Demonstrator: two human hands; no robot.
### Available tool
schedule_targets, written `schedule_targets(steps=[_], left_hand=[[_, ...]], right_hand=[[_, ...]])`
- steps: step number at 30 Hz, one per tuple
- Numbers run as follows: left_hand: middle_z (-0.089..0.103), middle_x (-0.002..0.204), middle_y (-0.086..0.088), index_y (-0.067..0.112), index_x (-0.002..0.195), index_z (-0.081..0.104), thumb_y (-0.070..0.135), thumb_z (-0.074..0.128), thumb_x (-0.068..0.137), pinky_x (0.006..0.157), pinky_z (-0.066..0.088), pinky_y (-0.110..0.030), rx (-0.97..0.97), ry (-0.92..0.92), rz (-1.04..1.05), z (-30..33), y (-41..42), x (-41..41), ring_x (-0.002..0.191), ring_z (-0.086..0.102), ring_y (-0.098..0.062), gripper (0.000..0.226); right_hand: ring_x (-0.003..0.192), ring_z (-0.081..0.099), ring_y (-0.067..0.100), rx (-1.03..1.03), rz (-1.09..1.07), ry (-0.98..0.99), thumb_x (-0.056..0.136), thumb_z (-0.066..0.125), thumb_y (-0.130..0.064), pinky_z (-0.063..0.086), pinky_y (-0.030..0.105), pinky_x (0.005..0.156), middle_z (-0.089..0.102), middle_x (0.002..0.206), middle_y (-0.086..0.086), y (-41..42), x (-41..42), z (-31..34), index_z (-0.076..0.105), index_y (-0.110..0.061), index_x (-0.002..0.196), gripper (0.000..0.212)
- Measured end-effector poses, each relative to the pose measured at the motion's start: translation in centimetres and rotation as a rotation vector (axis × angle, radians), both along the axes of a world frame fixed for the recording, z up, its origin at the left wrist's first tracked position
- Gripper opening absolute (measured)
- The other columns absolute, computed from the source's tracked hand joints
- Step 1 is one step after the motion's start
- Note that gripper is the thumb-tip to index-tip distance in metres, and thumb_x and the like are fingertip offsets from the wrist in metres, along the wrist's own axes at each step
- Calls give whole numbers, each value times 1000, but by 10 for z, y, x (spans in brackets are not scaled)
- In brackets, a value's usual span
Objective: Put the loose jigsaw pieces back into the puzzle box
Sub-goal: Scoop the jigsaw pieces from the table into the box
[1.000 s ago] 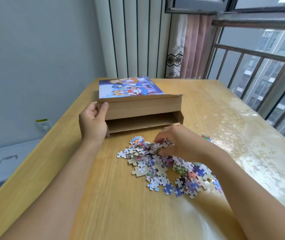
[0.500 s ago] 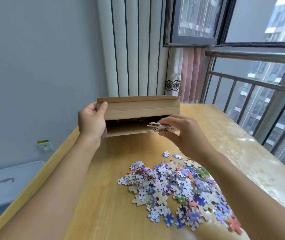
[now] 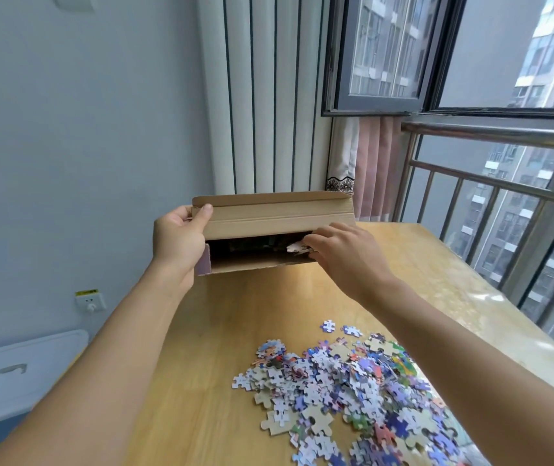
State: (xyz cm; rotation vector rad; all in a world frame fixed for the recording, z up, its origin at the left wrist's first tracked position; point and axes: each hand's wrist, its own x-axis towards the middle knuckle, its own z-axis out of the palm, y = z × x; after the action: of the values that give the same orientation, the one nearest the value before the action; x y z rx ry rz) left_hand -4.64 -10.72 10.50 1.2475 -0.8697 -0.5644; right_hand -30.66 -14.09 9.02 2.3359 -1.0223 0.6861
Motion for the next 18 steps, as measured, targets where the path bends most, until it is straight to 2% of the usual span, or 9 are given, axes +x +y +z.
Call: schedule_targets(steps=[4, 8, 11, 13, 15, 18], left_hand=[[71, 102, -7, 11, 104, 72, 31, 67, 98, 79, 52, -32, 15, 2, -11, 4, -3, 2, 89, 63, -21, 22], [73, 114, -10, 10, 109, 72, 33, 69, 96, 100, 55, -45, 27, 0, -18, 4, -2, 2, 109, 68, -29, 27], [73, 115, -12, 10, 110, 72, 33, 69, 97, 97, 54, -44, 28, -10, -19, 3, 0, 0, 109, 68, -30, 27], [72, 116, -15, 10, 107, 72, 32, 68, 97, 91, 56, -40, 20, -11, -16, 2, 0, -1, 102, 68, -29, 24], [72, 117, -16, 10, 107, 72, 31, 68, 97, 87, 56, -38, 18, -1, -15, 3, 1, -2, 100, 67, -27, 24], [72, 117, -13, 9, 112, 72, 33, 68, 97, 95, 55, -41, 19, -1, -13, 5, 2, -3, 105, 68, -26, 28]], right_hand=[[75, 70, 27, 5, -32, -52, 83, 76, -22, 49, 33, 56, 73, 85, -2, -3, 4, 0, 71, -17, 93, 13], [65, 63, 29, -13, -11, -56, 74, 85, -22, 41, 30, 51, 65, 72, 1, -8, 1, 4, 65, -13, 81, 22], [54, 57, 32, 20, -26, -47, 75, 83, -17, 45, 32, 47, 60, 66, 3, -15, -4, 1, 61, -12, 70, 23], [55, 57, 32, 68, -80, 10, 79, 76, -10, 49, 36, 50, 61, 65, 3, -21, -7, -4, 62, -15, 68, 19], [59, 57, 31, 131, -138, 86, 81, 67, -4, 51, 38, 53, 62, 68, 3, -25, -10, -6, 64, -18, 73, 17], [68, 59, 30, 281, -101, 56, 93, 52, -7, 53, 43, 57, 66, 82, 4, -15, -11, 4, 64, -20, 96, 18]])
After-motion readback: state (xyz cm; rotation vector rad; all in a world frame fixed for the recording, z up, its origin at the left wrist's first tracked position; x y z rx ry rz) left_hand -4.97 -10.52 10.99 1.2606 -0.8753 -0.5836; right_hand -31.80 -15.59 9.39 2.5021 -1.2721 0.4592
